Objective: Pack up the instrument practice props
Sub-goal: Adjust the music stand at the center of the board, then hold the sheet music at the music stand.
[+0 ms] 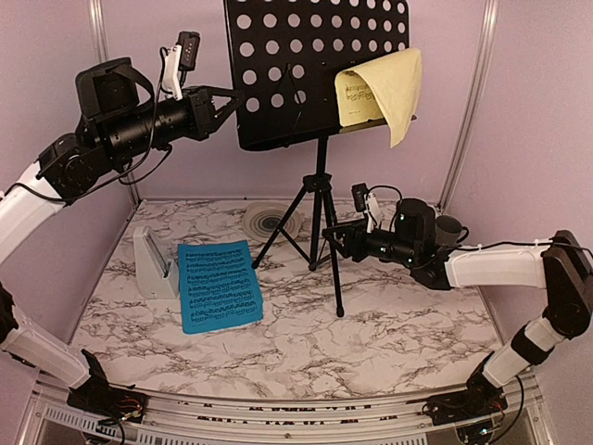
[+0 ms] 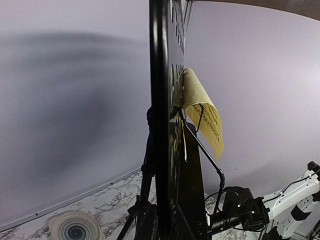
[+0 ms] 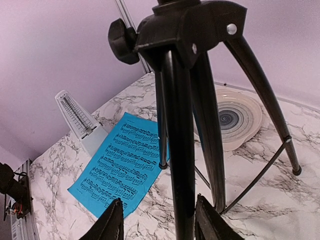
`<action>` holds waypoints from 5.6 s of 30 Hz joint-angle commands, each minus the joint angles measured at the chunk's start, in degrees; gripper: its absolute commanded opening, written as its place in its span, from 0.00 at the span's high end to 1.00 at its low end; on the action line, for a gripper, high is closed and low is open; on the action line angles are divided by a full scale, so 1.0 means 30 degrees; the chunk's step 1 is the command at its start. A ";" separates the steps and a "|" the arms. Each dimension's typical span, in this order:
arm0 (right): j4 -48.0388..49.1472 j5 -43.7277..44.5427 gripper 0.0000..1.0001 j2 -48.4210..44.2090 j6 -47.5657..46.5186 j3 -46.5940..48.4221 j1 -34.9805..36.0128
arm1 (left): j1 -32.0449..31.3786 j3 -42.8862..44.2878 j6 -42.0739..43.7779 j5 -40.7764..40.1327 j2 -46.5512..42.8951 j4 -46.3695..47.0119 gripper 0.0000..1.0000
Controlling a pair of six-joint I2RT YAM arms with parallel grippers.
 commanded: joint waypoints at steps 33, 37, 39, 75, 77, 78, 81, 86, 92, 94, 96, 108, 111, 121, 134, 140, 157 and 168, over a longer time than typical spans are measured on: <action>-0.0152 0.2744 0.61 0.3480 -0.0390 0.2559 0.0492 | 0.1525 -0.0459 -0.0927 0.3316 0.0316 0.1695 0.82; -0.0097 0.2657 0.82 0.3779 -0.0335 0.2882 0.0521 | 0.1375 -0.0307 -0.0839 0.3473 0.0415 0.2229 0.63; -0.0001 0.2645 0.93 0.3767 -0.0299 0.2815 0.0564 | 0.1366 -0.0121 -0.0763 0.3400 0.0561 0.2109 0.58; -0.1079 0.4865 1.00 -0.4336 -0.1119 -0.3530 0.2221 | 0.2405 0.2239 0.0719 0.0350 0.2916 0.0414 0.67; -0.1018 0.4849 1.00 -0.4314 -0.1050 -0.3588 0.2221 | 0.2504 0.2542 0.0859 0.0297 0.3336 0.0479 0.67; -0.0942 0.4849 1.00 -0.4293 -0.1001 -0.3645 0.2221 | 0.2575 0.2685 0.0863 0.0276 0.3547 0.0529 0.67; -0.0866 0.4849 1.00 -0.4249 -0.0930 -0.3750 0.2250 | 0.2689 0.2922 0.0775 0.1241 0.3886 0.0860 0.67; -0.0547 0.4941 0.97 -0.4122 -0.0779 -0.4073 0.2359 | 0.2689 0.1026 0.0940 0.3655 0.3073 0.3342 0.66; -0.0449 0.6076 1.00 -0.3760 -0.1109 -0.3666 0.3451 | 0.3115 0.1377 0.1176 0.3467 0.3589 0.2879 0.65; -0.0444 0.6159 1.00 -0.3736 -0.1113 -0.3648 0.3480 | 0.3645 0.1731 0.1109 0.3350 0.4033 0.2527 0.66; -0.0438 0.6294 1.00 -0.3961 -0.1117 -0.3811 0.3481 | 0.4103 0.1775 0.1184 0.3202 0.4171 0.2539 0.66; -0.0773 0.6533 1.00 -0.4675 -0.1147 -0.4448 0.3480 | 0.5348 0.2394 0.0851 0.4262 0.5351 0.3118 0.67; -0.0915 0.6628 1.00 -0.4524 -0.1070 -0.4222 0.3481 | 0.5350 0.2403 0.0357 0.5707 0.5489 0.3543 0.68; -0.0802 0.7270 0.80 -0.4760 -0.0768 -0.4334 0.3472 | 0.5297 -0.0590 -0.1039 0.9792 0.3404 0.6745 0.61; -0.2873 0.8143 0.40 -0.6768 -0.0578 -0.3842 0.3480 | 0.4766 -0.2707 -0.0463 0.9615 -0.0304 0.4419 0.40; -0.4804 0.8510 0.40 -0.9151 -0.0785 -0.3486 0.3466 | 0.1863 -0.1955 0.2537 0.6269 -0.1631 0.0319 0.38; -0.9169 0.8715 0.41 -1.3548 0.0152 0.0824 0.2953 | -0.6241 0.0305 1.3912 -0.0909 0.0418 -0.0394 0.35; -1.0496 0.8008 0.44 -1.3506 -0.0893 0.5078 0.2931 | -0.7378 0.4231 2.0135 -0.2959 0.4246 0.1265 0.16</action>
